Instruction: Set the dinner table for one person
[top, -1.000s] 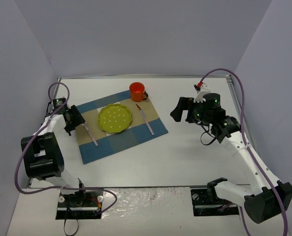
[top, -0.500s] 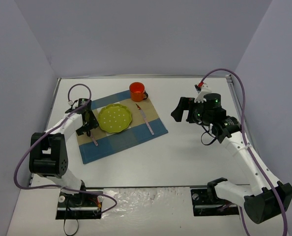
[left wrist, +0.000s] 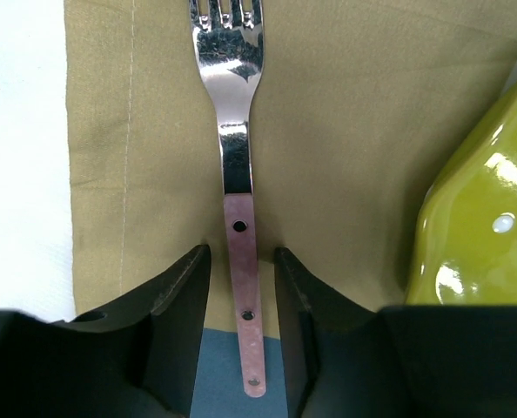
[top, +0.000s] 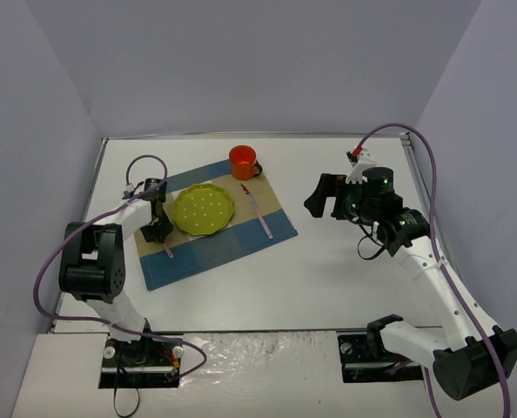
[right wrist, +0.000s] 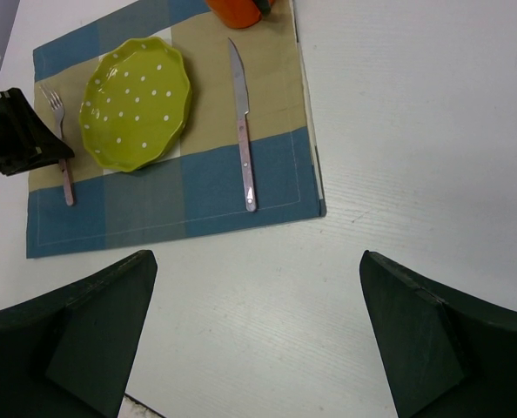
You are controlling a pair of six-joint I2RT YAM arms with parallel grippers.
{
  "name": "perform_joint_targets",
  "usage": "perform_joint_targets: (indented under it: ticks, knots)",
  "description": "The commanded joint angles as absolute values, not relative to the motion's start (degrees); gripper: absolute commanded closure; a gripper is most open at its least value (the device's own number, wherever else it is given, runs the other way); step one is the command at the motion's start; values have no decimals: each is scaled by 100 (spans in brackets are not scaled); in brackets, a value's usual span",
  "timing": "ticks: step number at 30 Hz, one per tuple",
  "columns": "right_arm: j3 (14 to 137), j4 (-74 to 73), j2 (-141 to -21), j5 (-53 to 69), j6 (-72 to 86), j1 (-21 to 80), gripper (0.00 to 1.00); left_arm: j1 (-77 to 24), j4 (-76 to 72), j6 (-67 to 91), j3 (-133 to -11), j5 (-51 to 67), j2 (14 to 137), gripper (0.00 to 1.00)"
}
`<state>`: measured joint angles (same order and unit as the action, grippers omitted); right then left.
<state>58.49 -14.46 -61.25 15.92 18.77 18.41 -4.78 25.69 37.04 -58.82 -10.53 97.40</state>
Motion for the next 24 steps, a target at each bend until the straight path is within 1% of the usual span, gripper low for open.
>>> perform_joint_targets:
  ticks: [1, 3, 4, 7, 10, 17, 24]
  knots:
    - [5836, -1257, -6003, 1547, 1775, 1808, 0, -475, 2356, 3642, -5807, -1070, 9770, 75]
    - [5845, -1257, -6011, 1547, 1758, 1802, 0, -483, 2364, 3604, -5774, -1054, 9773, 80]
    - [5845, -1257, -6003, 1547, 1758, 1802, 0, -483, 2364, 3594, -5748, -1028, 9747, 80]
    - [5853, -1266, -6008, 1550, 1755, 1793, 0, -483, 2373, 3473, -5646, -966, 9652, 92]
    - [5843, -1266, -6012, 1556, 1749, 1792, 0, -483, 2465, 3310, -5632, -930, 9612, 97]
    - [5845, -1266, -6003, 1555, 1749, 1776, 0, -483, 2592, 3277, -5399, -810, 9293, 99]
    - [5845, -1257, -6005, 1558, 1740, 1767, 0, -492, 2516, 3259, -5074, -694, 9125, 98]
